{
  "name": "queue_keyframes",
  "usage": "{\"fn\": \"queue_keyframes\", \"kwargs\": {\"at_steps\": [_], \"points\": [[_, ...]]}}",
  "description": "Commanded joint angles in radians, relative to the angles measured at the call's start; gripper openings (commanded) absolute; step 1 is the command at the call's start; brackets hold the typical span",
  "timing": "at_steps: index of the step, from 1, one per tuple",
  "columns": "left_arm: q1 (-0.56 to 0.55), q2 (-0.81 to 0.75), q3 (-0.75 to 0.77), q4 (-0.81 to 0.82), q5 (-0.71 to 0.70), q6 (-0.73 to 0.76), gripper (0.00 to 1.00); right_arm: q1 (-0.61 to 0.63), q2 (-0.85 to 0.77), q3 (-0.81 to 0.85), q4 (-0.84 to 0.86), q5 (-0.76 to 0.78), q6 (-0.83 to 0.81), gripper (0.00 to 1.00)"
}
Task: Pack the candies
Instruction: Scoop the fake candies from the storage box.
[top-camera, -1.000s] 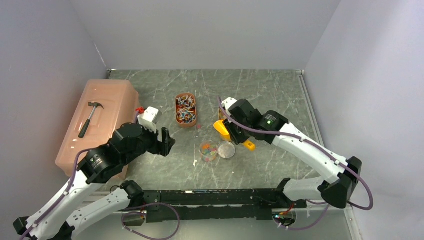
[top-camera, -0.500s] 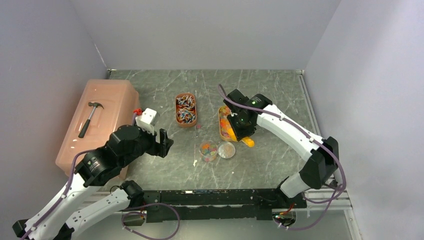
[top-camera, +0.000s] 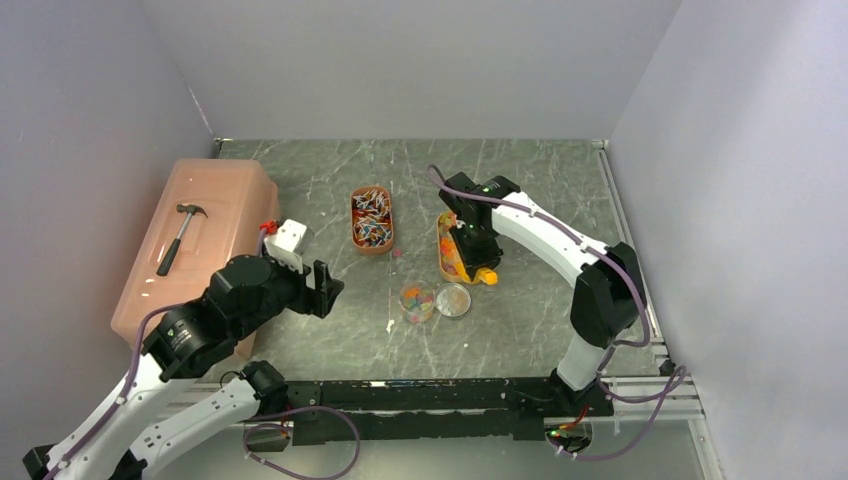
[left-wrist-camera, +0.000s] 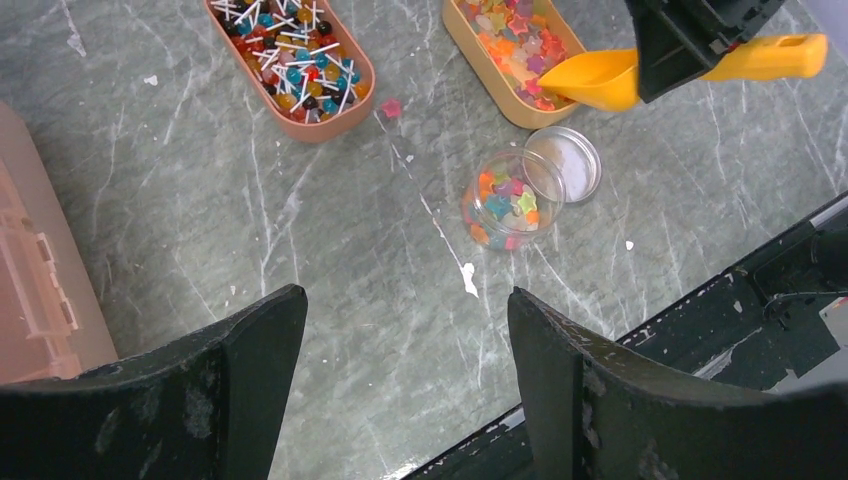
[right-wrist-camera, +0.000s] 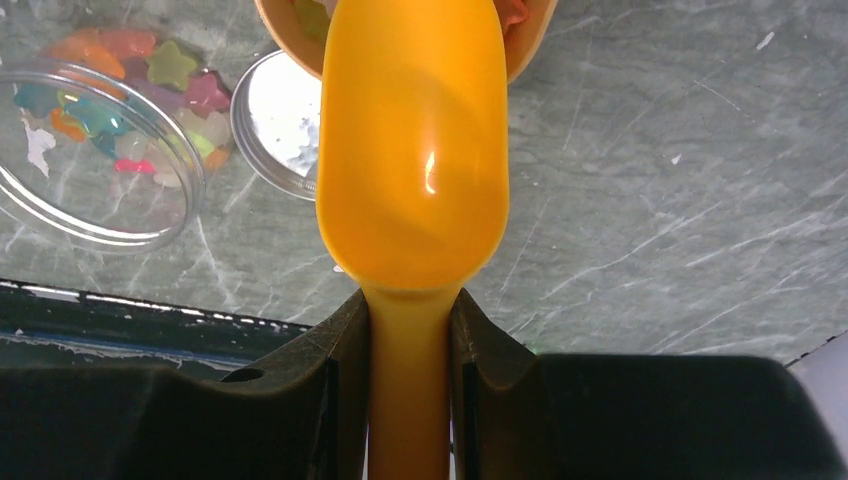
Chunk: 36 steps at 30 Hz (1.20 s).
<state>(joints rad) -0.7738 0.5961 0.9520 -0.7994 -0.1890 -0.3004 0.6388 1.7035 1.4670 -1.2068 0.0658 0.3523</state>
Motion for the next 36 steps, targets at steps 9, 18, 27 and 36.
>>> {"fn": "queue_keyframes", "kwargs": {"at_steps": [9,18,27,36], "points": [[0.002,-0.035,0.002,-0.003,-0.006,0.004,0.79,-0.020,0.106,0.080,0.040,-0.008,0.022,0.00],[0.001,-0.037,0.000,-0.006,-0.012,0.003,0.79,-0.044,0.194,0.115,0.090,-0.031,0.022,0.00],[0.001,-0.032,0.001,-0.009,-0.022,0.003,0.79,-0.073,0.256,0.140,0.137,-0.036,0.025,0.00],[0.002,-0.024,0.002,-0.012,-0.032,0.000,0.79,-0.101,0.288,0.142,0.194,-0.035,0.032,0.00]]}}
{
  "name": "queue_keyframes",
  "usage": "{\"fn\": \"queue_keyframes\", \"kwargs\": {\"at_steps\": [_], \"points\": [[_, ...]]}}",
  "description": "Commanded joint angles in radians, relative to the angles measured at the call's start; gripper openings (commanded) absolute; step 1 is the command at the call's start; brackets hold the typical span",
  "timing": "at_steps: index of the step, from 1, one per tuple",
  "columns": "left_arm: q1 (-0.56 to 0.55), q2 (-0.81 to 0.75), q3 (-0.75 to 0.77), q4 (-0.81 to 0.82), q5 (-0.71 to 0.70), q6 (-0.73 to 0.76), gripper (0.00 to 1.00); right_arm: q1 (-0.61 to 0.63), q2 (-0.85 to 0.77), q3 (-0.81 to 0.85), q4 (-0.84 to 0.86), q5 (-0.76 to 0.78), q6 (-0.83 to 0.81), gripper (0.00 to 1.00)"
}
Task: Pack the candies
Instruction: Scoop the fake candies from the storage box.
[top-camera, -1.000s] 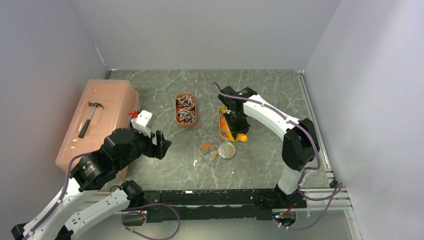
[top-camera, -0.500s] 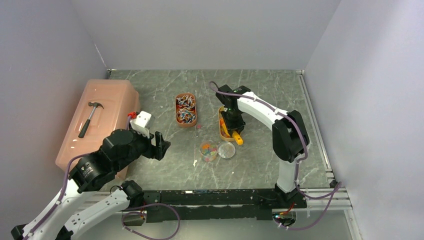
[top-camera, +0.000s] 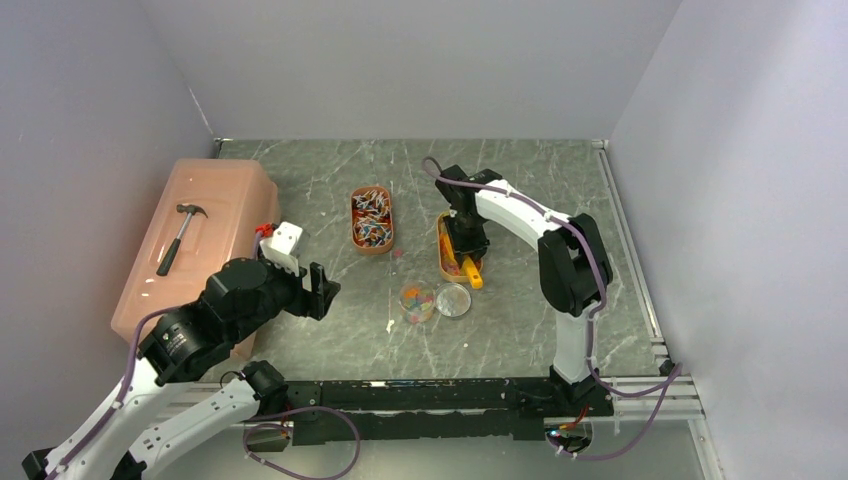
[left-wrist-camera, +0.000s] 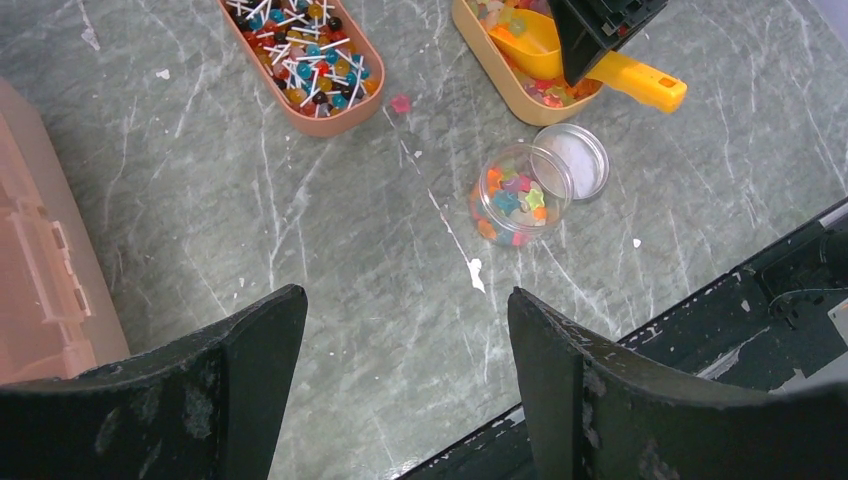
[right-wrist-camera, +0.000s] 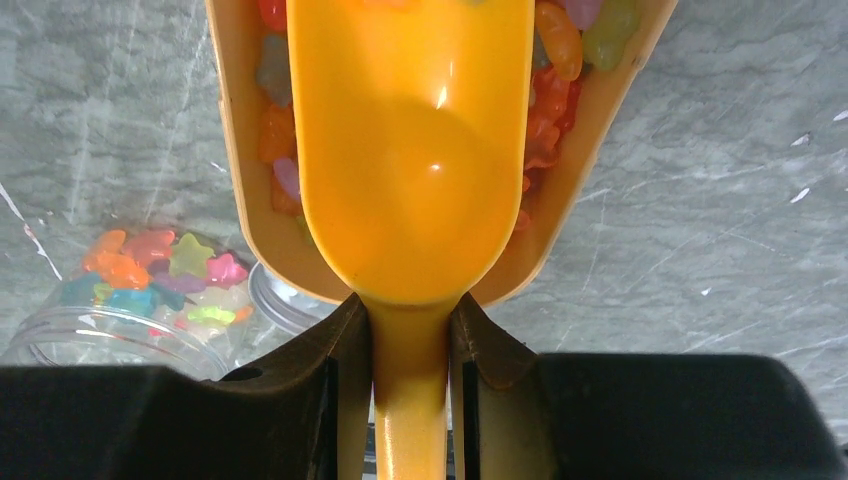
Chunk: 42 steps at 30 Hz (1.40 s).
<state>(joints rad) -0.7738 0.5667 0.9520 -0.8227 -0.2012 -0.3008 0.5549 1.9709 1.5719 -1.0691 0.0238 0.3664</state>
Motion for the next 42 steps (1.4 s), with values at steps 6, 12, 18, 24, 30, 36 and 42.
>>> {"fn": "queue_keyframes", "kwargs": {"at_steps": [6,12,18,24,30,36,42], "points": [[0.001,0.008,0.002,0.011,-0.023,0.001,0.79,-0.025,0.031,0.026,0.096,0.004,0.021,0.00],[0.001,0.011,0.002,0.011,-0.025,0.000,0.79,-0.027,0.038,0.021,0.117,0.009,0.019,0.00],[0.002,0.013,0.001,0.011,-0.026,0.001,0.79,-0.027,0.047,0.010,0.142,0.026,0.012,0.00],[0.002,0.018,0.002,0.011,-0.027,0.003,0.79,-0.026,0.050,-0.019,0.179,0.040,-0.003,0.00],[0.001,0.027,0.004,0.012,-0.026,0.004,0.79,-0.027,0.021,-0.075,0.229,0.039,-0.014,0.00],[0.001,0.033,0.004,0.013,-0.029,0.005,0.79,-0.026,-0.014,-0.134,0.283,0.033,-0.028,0.00],[0.001,0.039,0.004,0.013,-0.032,0.004,0.79,-0.023,-0.058,-0.199,0.320,0.031,-0.030,0.00]]}}
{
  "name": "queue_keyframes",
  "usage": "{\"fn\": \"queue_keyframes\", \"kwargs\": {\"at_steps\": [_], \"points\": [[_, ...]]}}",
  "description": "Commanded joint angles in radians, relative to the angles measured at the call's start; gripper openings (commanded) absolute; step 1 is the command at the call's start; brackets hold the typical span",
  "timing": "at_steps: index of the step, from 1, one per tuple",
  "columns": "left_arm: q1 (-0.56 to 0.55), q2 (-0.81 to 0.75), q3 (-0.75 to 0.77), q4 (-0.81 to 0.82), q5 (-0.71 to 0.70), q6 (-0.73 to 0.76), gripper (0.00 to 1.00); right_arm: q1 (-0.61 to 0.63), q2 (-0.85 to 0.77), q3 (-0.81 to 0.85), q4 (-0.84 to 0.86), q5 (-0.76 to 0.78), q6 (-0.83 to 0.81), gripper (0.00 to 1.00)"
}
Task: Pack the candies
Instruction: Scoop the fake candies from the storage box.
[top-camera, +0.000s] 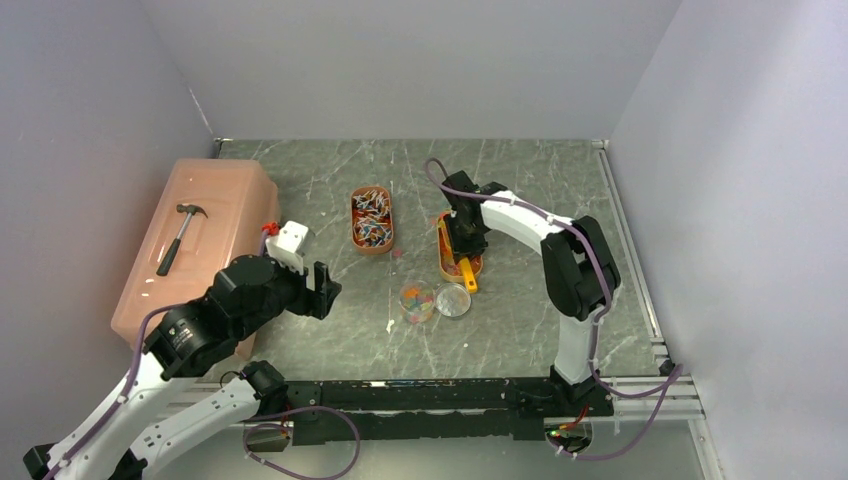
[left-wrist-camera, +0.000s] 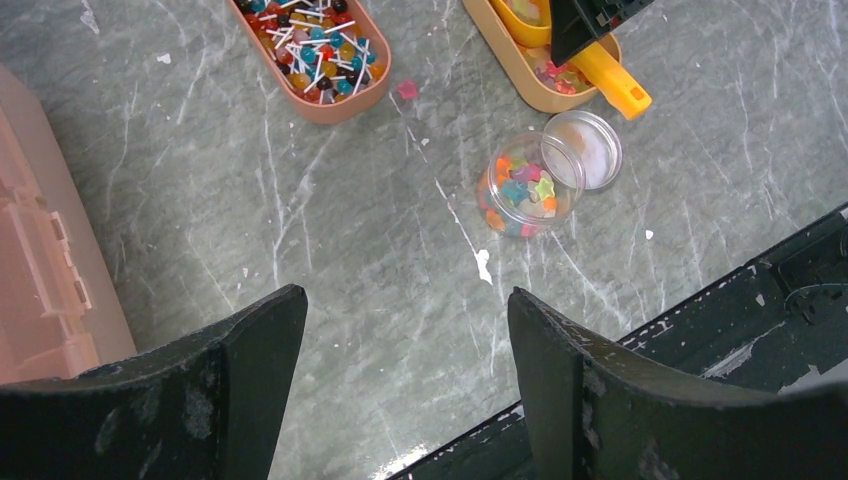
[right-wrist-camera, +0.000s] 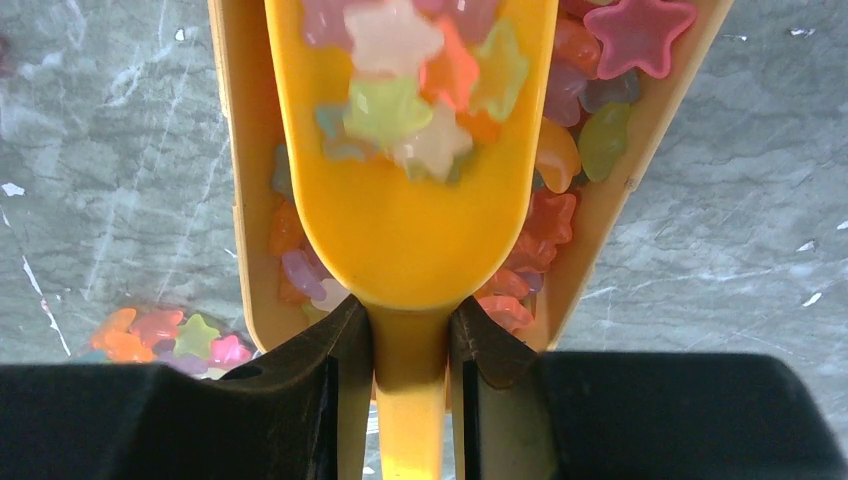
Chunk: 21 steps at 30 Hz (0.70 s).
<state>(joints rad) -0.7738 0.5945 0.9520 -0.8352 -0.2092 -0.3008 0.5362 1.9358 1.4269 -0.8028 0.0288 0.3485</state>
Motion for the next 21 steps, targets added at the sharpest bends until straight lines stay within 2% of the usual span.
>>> {"fn": "queue_keyframes", "kwargs": {"at_steps": [1,21], "points": [[0.001,0.013,0.004,0.025,-0.026,0.004,0.79,-0.002,-0.031,-0.062,0.057,0.028,-0.014,0.00],[0.001,0.028,0.004,0.022,-0.037,0.000,0.79,0.024,-0.296,-0.249,0.177,0.065,-0.037,0.00]]}}
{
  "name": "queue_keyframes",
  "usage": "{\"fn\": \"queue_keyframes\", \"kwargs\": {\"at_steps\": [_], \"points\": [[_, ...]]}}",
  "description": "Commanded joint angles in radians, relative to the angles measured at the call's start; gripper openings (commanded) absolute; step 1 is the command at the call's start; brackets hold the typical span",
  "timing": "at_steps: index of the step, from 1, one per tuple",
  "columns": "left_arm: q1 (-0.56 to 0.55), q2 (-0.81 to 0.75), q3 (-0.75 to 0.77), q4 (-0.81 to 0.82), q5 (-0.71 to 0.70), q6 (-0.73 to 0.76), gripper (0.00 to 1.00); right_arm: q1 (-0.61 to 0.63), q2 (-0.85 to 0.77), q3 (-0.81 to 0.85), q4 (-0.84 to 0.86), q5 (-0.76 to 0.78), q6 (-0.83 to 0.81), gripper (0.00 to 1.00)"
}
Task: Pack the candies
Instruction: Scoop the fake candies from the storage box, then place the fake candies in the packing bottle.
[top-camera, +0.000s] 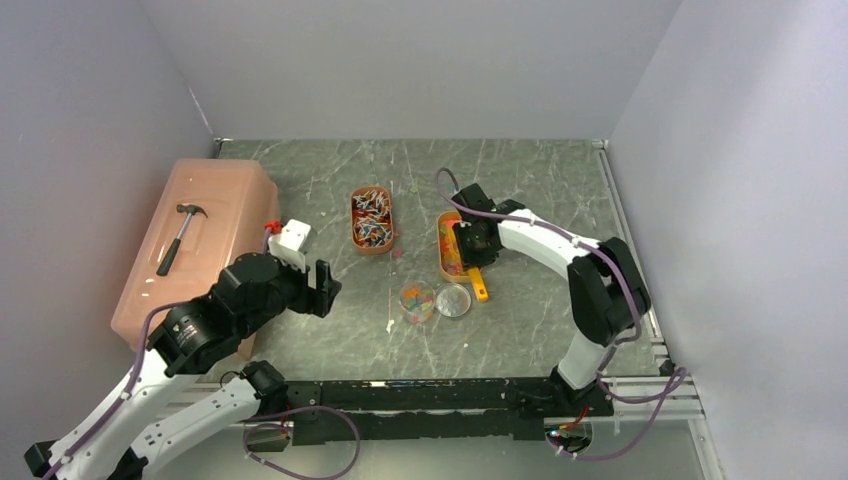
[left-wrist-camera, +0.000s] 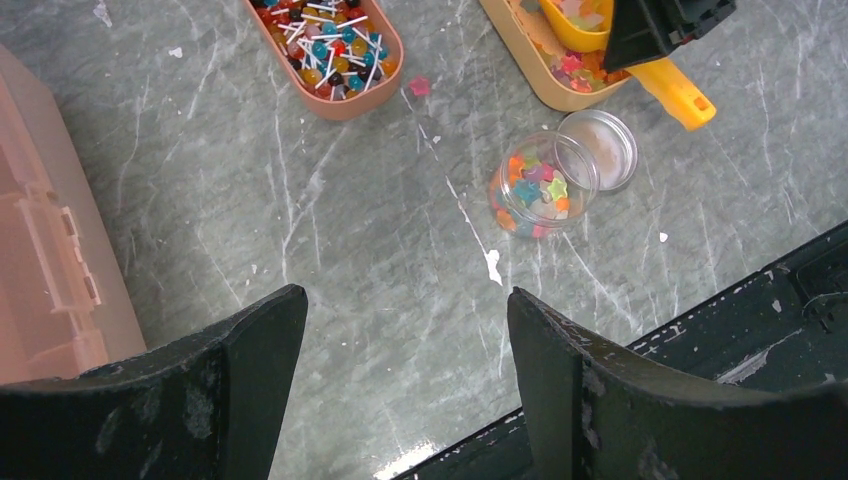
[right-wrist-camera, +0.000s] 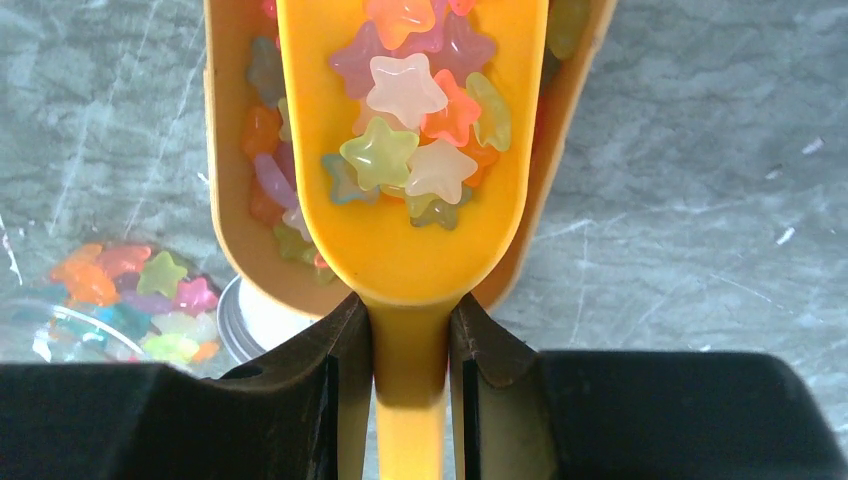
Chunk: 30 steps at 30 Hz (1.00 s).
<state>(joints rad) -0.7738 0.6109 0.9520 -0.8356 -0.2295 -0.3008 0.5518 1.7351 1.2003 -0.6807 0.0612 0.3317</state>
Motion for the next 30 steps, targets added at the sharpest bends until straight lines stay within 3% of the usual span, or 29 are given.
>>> {"fn": "queue_keyframes", "kwargs": {"at_steps": [1,12,21,30], "points": [[0.001,0.012,0.004,0.023,-0.016,0.000,0.79,0.010,-0.115,-0.033,0.063,0.032,-0.023,0.00],[0.001,0.016,0.002,0.024,-0.019,-0.002,0.79,0.058,-0.340,-0.112,0.084,0.057,-0.079,0.00],[0.002,0.015,0.002,0.023,-0.017,-0.005,0.79,0.252,-0.512,-0.135,0.061,0.154,-0.141,0.00],[0.001,0.000,0.000,0.024,-0.017,-0.010,0.79,0.395,-0.567,-0.121,-0.026,0.161,-0.103,0.00]]}}
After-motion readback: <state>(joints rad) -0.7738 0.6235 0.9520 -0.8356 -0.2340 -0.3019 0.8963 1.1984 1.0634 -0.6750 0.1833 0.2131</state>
